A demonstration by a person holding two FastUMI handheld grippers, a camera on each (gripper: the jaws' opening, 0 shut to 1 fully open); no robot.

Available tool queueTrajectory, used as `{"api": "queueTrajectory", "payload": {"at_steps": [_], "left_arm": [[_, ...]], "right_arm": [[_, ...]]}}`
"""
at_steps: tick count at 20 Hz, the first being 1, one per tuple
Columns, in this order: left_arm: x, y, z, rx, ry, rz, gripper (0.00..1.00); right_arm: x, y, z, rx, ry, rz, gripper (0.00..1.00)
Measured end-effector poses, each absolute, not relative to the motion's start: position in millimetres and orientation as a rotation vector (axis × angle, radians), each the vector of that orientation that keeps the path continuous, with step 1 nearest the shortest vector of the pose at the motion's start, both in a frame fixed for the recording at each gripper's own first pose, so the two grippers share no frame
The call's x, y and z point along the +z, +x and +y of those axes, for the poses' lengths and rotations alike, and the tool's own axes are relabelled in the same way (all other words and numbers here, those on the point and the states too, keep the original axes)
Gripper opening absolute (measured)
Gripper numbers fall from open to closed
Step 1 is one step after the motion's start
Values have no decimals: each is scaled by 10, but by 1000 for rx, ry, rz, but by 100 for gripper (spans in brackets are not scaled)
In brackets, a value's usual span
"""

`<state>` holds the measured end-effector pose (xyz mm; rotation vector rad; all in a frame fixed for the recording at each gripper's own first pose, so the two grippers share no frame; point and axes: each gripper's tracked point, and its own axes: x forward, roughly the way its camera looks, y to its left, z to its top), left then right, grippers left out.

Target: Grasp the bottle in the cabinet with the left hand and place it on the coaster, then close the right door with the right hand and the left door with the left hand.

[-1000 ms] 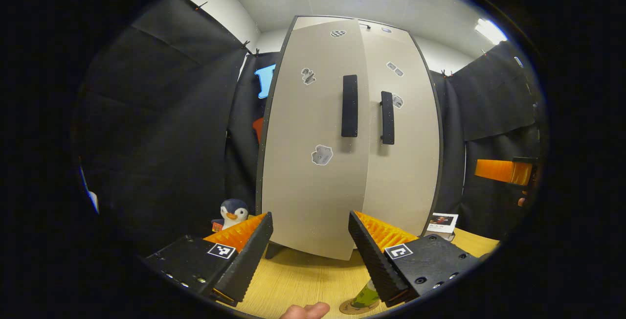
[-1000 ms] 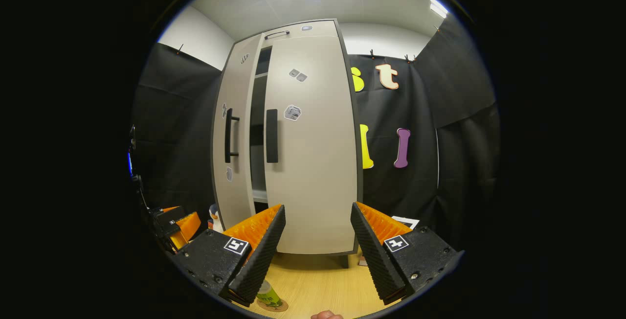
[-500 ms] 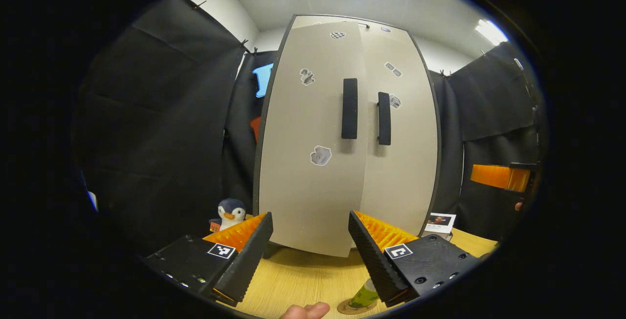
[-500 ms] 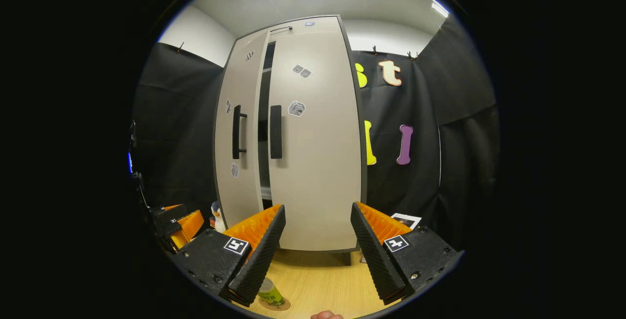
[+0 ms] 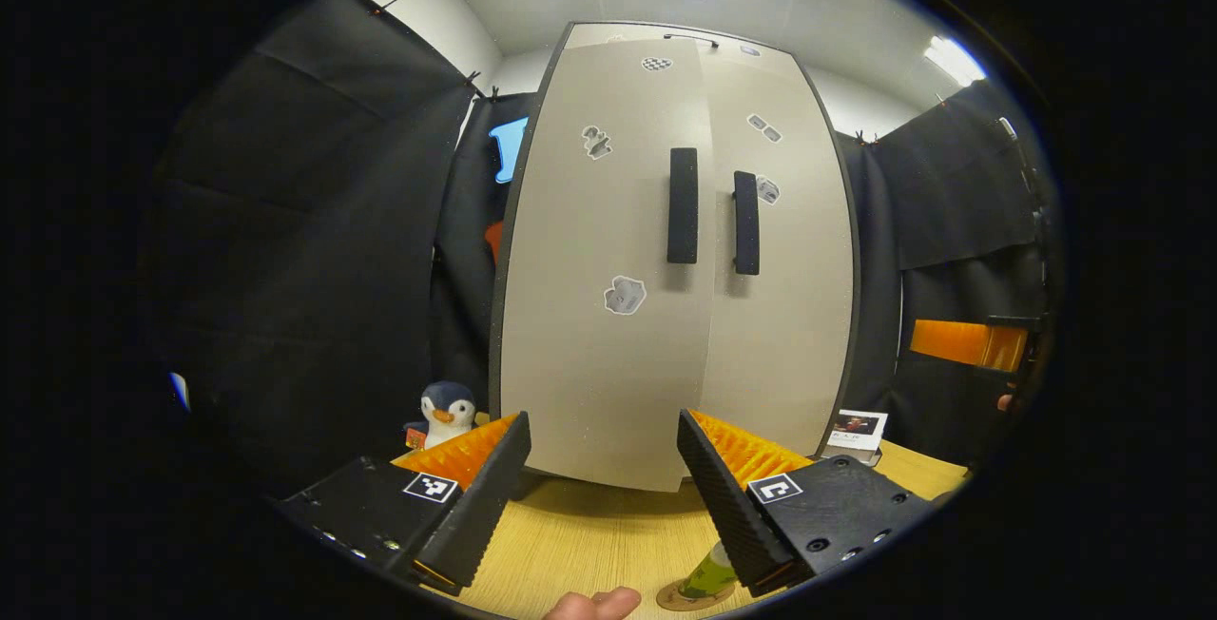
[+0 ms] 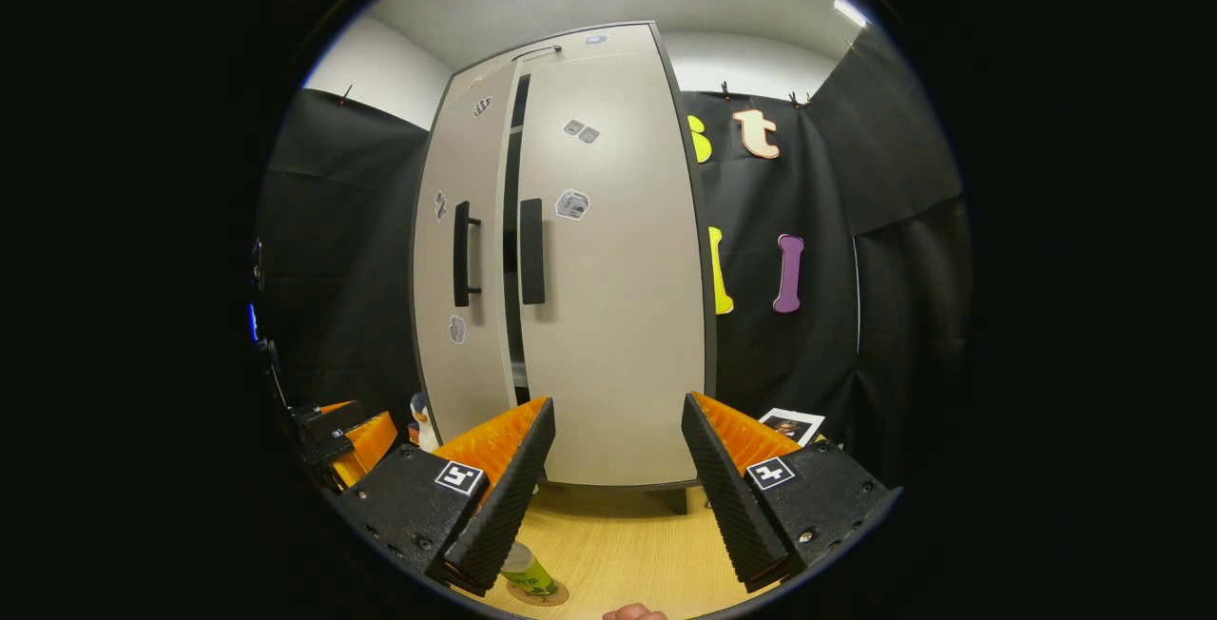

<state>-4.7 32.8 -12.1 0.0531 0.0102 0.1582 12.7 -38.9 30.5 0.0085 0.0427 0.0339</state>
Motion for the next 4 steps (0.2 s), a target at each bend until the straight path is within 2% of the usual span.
{"api": "queueTrajectory", "payload": {"at_steps": [4], "left_arm": [[-123,-36,350,169,56,12,95]], "right_arm": [[286,158,-373,42,7,56,83]]}}
